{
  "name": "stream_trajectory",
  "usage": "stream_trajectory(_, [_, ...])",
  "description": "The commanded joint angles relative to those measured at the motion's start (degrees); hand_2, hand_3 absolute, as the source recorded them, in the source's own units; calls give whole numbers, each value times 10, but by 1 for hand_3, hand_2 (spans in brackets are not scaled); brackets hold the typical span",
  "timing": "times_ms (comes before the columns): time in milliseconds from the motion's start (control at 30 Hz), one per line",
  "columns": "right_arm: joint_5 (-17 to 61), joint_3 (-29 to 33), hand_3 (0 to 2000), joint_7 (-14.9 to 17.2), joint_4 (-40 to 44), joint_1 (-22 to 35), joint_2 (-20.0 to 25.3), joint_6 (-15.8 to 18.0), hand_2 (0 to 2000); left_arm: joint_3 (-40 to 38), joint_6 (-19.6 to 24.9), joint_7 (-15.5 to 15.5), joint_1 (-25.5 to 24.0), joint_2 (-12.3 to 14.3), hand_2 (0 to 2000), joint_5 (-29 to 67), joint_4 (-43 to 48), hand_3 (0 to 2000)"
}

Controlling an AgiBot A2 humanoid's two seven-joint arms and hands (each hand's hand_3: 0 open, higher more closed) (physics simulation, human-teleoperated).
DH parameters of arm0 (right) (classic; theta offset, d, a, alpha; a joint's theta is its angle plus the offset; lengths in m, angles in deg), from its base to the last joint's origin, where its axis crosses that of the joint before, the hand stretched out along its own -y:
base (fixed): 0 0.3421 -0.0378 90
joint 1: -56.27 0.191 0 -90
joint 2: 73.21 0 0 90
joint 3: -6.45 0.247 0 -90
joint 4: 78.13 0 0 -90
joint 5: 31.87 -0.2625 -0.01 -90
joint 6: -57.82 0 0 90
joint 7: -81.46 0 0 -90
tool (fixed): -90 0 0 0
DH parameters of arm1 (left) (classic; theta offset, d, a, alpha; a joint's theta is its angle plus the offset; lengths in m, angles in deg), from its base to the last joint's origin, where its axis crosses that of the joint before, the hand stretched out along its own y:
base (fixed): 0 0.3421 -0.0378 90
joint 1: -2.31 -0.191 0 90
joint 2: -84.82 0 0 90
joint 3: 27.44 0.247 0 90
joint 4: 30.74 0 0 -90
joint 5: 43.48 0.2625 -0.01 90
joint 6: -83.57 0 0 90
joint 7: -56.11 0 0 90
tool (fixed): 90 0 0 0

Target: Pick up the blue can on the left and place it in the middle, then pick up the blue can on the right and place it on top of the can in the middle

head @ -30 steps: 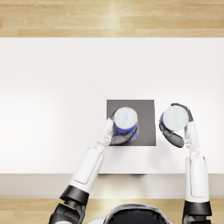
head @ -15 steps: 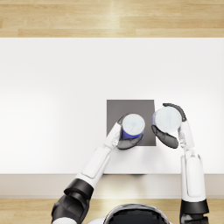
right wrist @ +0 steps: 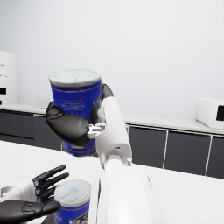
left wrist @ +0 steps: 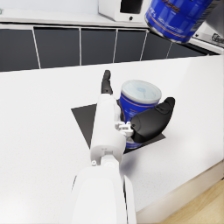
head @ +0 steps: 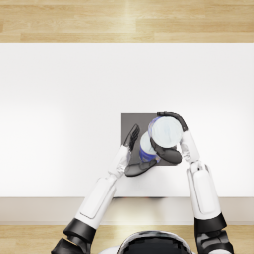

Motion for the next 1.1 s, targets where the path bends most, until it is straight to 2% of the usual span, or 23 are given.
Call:
stream_trajectory(33, [0,-24,1520,29,12,34,16,-47,2000,-90,-1,-10,-66,-46,0,0,199,0])
stream_trajectory(100, [0,-40,1520,73,14,34,19,-115,2000,-128,-1,-22,-81,-52,0,0,237,0])
stream_trajectory(167, [0,-55,1520,95,29,32,21,-148,2000,-153,-2,-28,-88,-53,0,0,261,0])
stream_trajectory(233, [0,-65,1520,106,35,27,21,-166,2000,-175,-2,-32,-94,-53,0,0,279,0])
stream_trajectory(500, [0,-80,1520,117,71,-1,17,-187,2000,-236,-2,-35,-98,-45,0,0,330,0])
stream_trajectory(933, [0,-87,1520,115,100,-30,17,-199,2000,-244,-2,-35,-91,-27,0,0,320,0])
stream_trajectory(967, [0,-86,1193,112,101,-31,17,-203,639,-242,-2,-35,-89,-25,0,0,317,0])
stream_trajectory(1000, [-1,-85,867,112,101,-31,18,-215,0,-243,-2,-35,-89,-24,0,0,317,0])
stream_trajectory(1067, [0,-85,213,118,89,-36,18,-242,0,-245,-2,-35,-89,-22,0,0,317,0])
stream_trajectory(1100, [0,-83,0,120,83,-36,19,-250,0,-243,-2,-35,-88,-20,0,0,318,0])
